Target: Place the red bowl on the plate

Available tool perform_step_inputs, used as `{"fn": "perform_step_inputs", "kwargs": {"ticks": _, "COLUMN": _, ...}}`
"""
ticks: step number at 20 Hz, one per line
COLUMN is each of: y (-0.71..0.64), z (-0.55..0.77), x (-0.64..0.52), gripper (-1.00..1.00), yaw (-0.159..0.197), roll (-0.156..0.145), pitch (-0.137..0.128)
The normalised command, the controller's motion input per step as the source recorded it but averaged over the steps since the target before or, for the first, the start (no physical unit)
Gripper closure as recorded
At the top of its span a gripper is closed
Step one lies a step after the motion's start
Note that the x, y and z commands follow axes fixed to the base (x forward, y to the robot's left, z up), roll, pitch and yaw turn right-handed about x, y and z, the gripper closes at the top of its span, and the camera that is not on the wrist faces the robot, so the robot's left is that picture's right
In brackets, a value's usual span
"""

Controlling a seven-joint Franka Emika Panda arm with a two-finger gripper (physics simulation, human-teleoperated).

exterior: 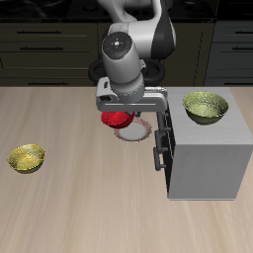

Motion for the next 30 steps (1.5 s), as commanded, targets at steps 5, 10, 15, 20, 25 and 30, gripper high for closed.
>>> {"fn": "perform_step_inputs", "kwargs": {"ticks": 5, "y": 0.03, "z": -0.05, "x": -0.12, "gripper": 1.0, "yaw": 0.006, "roll": -0.001, "pitch": -0.005}}
{"fn": "perform_step_inputs", "kwargs": {"ticks": 10, "y": -0.06, "z": 0.04, "x": -0.26, "gripper": 1.0, "yaw": 0.163, "roll": -0.109, "pitch": -0.154}}
{"fn": "perform_step_inputs", "kwargs": {"ticks": 15, "y": 0.01, "z": -0.1, "x": -0.24, "gripper": 1.0, "yaw": 0.0, "roll": -0.013, "pitch": -0.042}}
{"fn": "perform_step_inputs", "kwargs": {"ticks": 20, "y": 0.11, "z": -0.05, "x": -0.43, "gripper": 1.0, "yaw": -0.069, "roll": 0.026, "pitch": -0.001}}
{"fn": "perform_step_inputs", "kwargs": {"ticks": 25, "y": 0.1, "z": 0.09, "x": -0.35, "gripper": 1.0, "yaw": -0.026, "roll": 0.016, "pitch": -0.034}}
{"fn": "perform_step_inputs", "kwargs": {"ticks": 30, "y": 0.1, "z": 0.01, "x": -0.08, "gripper": 1.0, "yaw": 0.014, "roll": 0.013, "pitch": -0.003}}
